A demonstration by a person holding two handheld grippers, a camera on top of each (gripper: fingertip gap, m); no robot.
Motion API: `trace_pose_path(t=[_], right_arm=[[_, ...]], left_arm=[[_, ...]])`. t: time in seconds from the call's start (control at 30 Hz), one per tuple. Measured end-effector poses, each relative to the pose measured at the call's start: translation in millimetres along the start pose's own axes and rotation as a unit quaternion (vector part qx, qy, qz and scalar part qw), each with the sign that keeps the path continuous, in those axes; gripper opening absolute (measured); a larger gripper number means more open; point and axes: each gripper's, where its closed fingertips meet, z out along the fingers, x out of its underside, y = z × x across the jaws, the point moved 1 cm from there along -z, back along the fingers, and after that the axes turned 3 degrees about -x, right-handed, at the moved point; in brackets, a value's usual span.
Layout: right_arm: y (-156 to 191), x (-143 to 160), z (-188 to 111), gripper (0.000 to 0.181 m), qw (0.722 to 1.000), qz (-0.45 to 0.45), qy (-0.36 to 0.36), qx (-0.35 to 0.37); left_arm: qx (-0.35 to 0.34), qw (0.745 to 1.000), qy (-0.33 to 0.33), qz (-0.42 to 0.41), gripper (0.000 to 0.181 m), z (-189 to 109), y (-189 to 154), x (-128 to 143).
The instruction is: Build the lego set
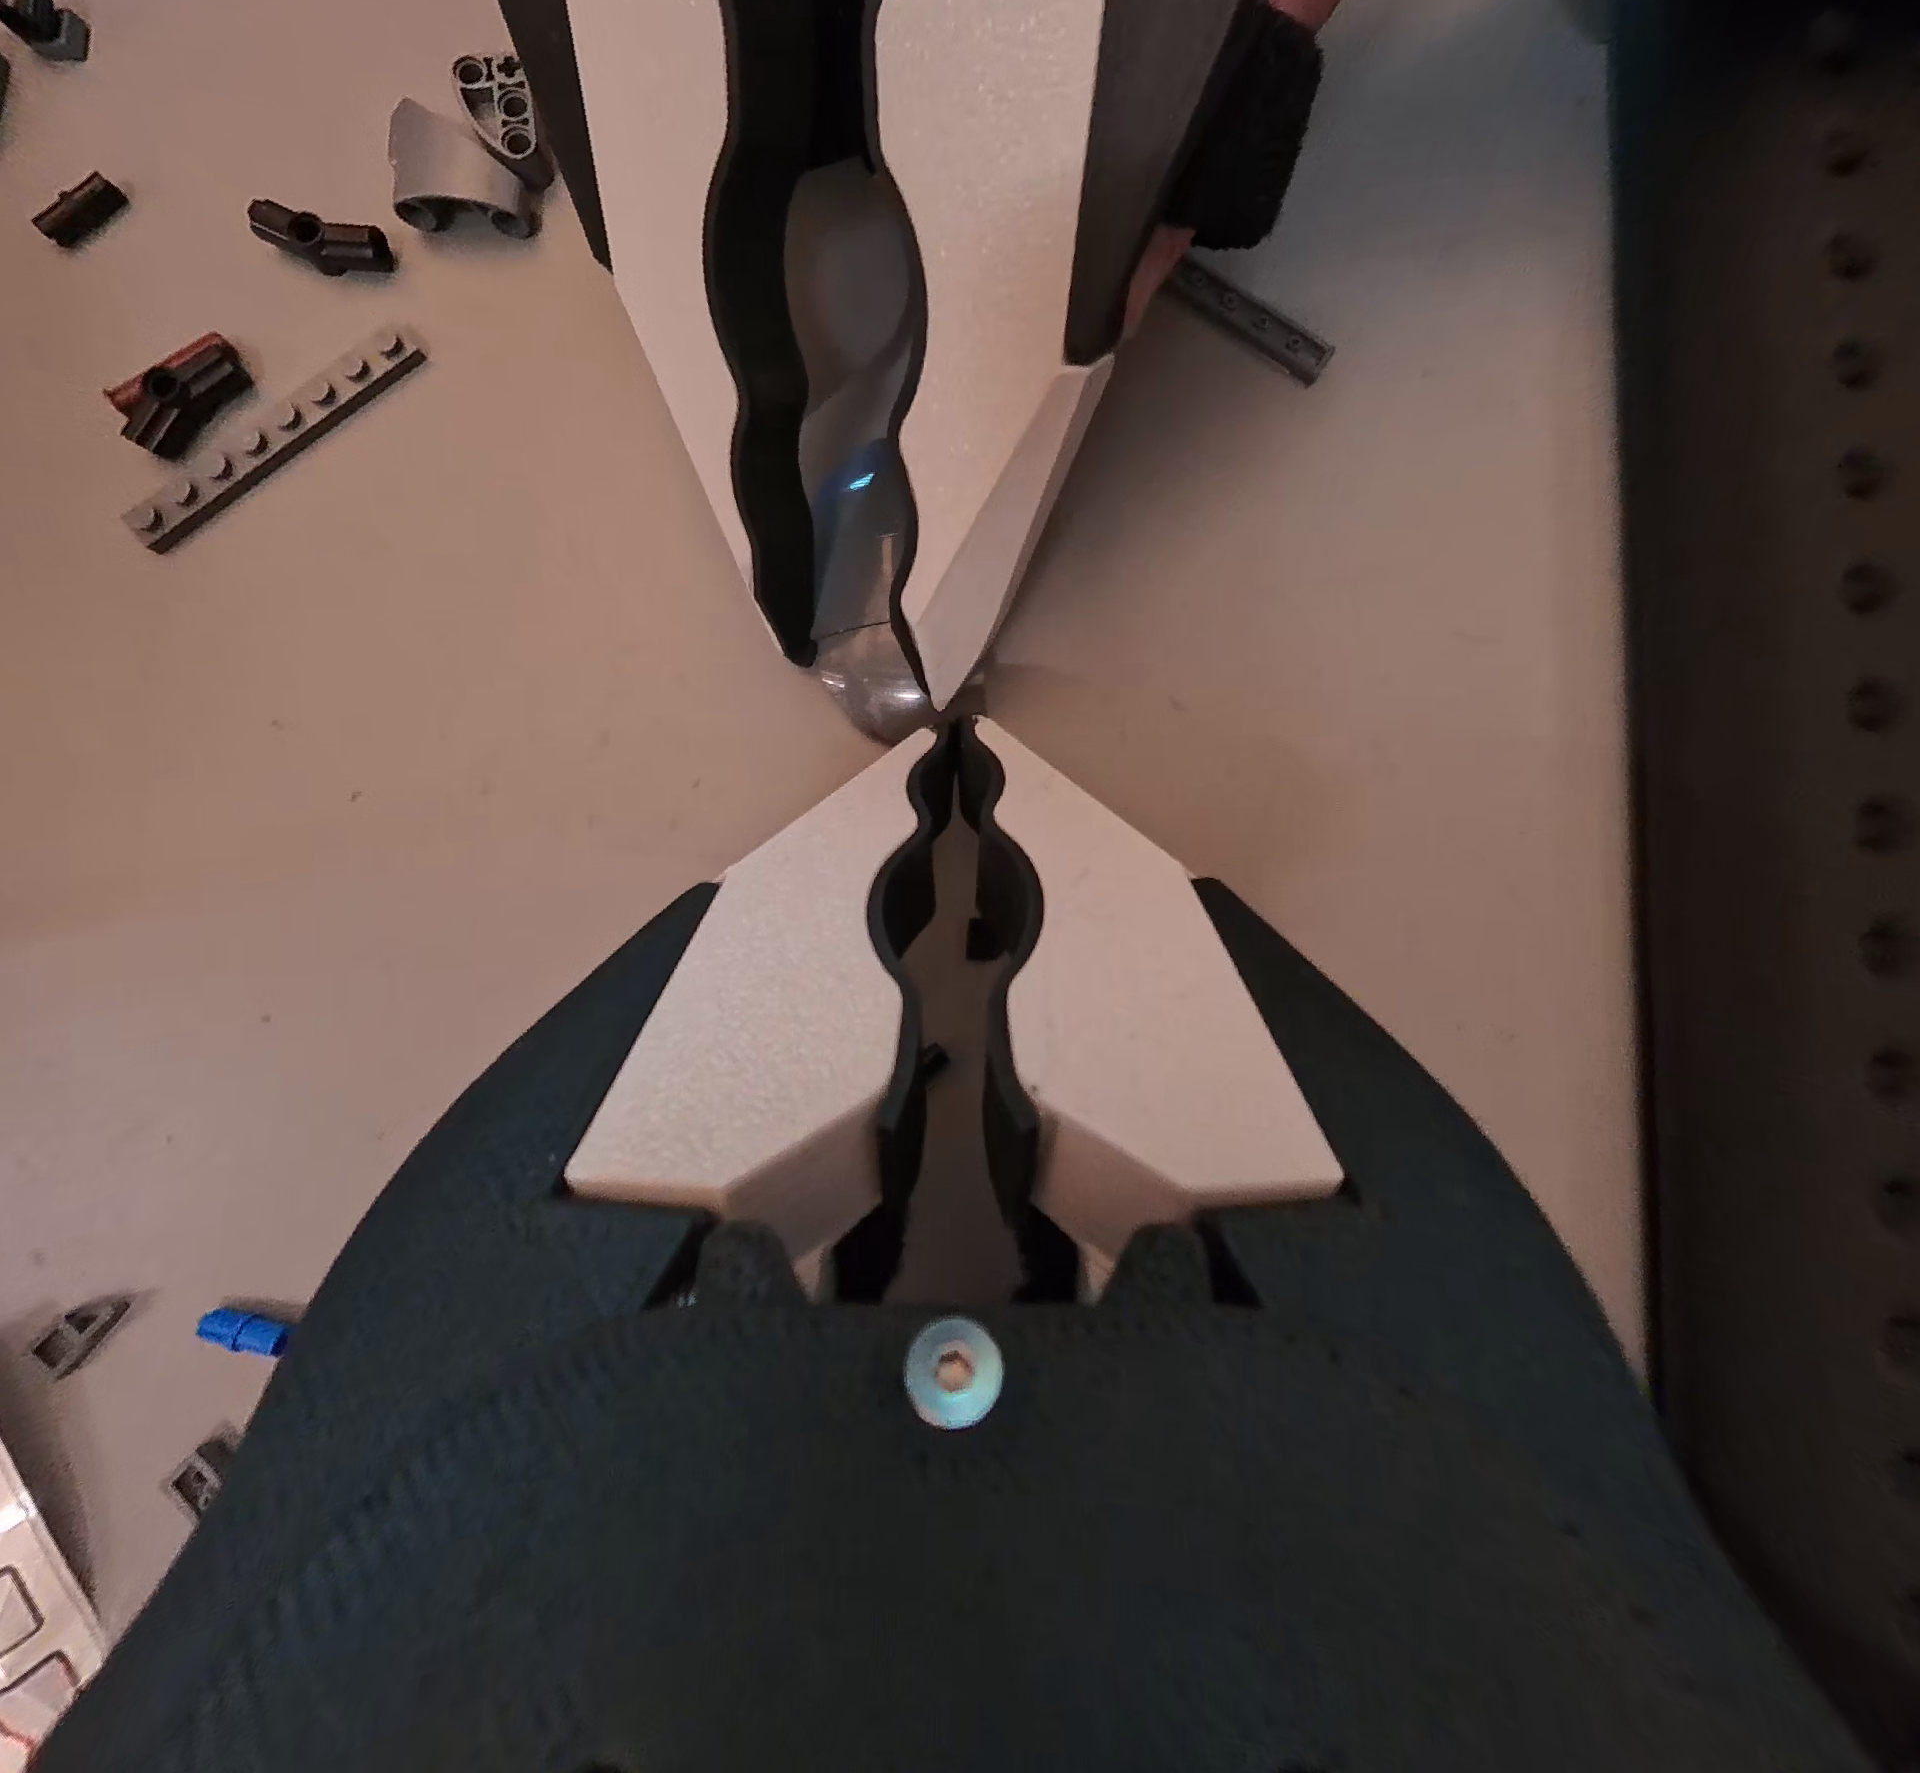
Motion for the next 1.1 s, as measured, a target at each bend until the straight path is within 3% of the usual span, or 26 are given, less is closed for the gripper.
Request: trace_pose_path(t=[0.4,1.1], right_arm=[[-0.3,3.5,-3.9,0.026,1.000,0.017,0.005,-0.012],[2.9,6.8,-5.2,0.025,0.998,-0.035,0.038,0.019]], left_arm=[[-0.010,1.000,0.012,0.009,0.000,1.0,-0.5,-0.6],[-0.035,0.998,0.039,0.034,0.000,3.4,-2.7,-1.7]])
